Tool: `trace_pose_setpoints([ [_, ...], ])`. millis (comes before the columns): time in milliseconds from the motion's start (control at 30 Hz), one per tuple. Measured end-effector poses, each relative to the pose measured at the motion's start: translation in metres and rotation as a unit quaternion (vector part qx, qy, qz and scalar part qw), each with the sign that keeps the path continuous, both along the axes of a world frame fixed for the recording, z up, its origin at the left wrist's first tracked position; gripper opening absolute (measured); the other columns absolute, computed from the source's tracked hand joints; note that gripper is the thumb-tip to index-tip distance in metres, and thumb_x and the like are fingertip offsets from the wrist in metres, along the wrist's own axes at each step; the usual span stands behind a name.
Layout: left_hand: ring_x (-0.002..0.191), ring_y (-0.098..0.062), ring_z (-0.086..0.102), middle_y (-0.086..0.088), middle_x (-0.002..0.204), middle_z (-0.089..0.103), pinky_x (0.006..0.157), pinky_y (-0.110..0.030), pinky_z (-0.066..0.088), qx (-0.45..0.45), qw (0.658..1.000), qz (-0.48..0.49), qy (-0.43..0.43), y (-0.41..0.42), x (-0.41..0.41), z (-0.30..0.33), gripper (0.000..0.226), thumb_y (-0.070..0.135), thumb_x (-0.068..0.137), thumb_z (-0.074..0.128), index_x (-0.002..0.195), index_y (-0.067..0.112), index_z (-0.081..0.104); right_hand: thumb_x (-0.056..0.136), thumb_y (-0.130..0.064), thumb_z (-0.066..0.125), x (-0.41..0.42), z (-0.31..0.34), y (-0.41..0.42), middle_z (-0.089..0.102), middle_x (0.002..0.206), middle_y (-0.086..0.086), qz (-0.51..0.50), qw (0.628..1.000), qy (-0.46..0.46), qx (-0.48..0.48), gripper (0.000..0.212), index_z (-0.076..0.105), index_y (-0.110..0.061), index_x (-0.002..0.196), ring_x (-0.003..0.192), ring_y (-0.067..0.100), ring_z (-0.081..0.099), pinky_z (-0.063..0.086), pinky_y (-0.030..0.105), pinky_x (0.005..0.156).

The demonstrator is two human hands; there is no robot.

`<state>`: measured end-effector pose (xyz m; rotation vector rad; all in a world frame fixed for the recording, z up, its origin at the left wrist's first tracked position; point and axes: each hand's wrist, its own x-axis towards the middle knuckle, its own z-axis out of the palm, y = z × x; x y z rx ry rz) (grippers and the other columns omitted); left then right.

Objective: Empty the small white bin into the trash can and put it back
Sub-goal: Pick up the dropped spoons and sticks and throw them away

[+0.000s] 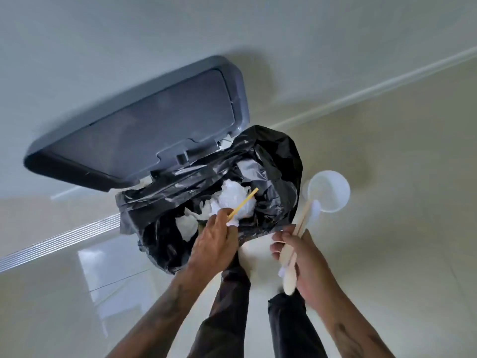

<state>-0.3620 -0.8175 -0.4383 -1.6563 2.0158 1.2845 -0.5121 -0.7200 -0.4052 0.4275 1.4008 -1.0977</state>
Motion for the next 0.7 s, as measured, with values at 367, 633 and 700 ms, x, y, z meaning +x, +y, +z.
trace_pose_setpoints([
  [367, 0.124, -0.038, 0.062, -0.022, 0.141, 0.061, 0.1, -0.037, 0.049, 0.073, 0.995, -0.024, -0.063, -0.081, 0.051, -0.072, 0.051, 0.0, 0.093, 0.048, 0.14, 0.011, 0.061, 0.102, -0.009, 0.05, 0.097, -0.099, -0.102, 0.055, 0.131, 0.01, 0.021, 0.992, 0.013, 0.121, 0.036, 0.05, -0.01, 0.139, 0.113, 0.021, 0.062, 0.046, 0.029, 0.094],
  [633, 0.104, -0.035, 0.073, -0.015, 0.121, 0.074, 0.094, -0.041, 0.058, -0.019, 0.997, 0.072, 0.035, -0.04, 0.039, -0.033, 0.029, 0.004, 0.096, 0.058, 0.118, 0.008, 0.077, 0.105, -0.006, 0.05, -0.011, -0.07, -0.051, 0.065, 0.113, 0.014, 0.038, 0.983, 0.141, 0.114, 0.018, 0.059, -0.007, 0.12, 0.084, 0.029, 0.068, 0.054, 0.032, 0.073],
  [700, 0.1, -0.032, 0.074, -0.013, 0.116, 0.077, 0.093, -0.037, 0.058, -0.02, 0.996, 0.051, 0.068, -0.029, 0.008, -0.022, 0.027, 0.003, 0.097, 0.058, 0.115, 0.007, 0.078, 0.103, -0.005, 0.05, -0.049, -0.067, -0.031, 0.064, 0.111, 0.012, 0.051, 0.97, 0.181, 0.154, 0.02, 0.06, -0.007, 0.121, 0.091, 0.031, 0.066, 0.053, 0.033, 0.074],
])
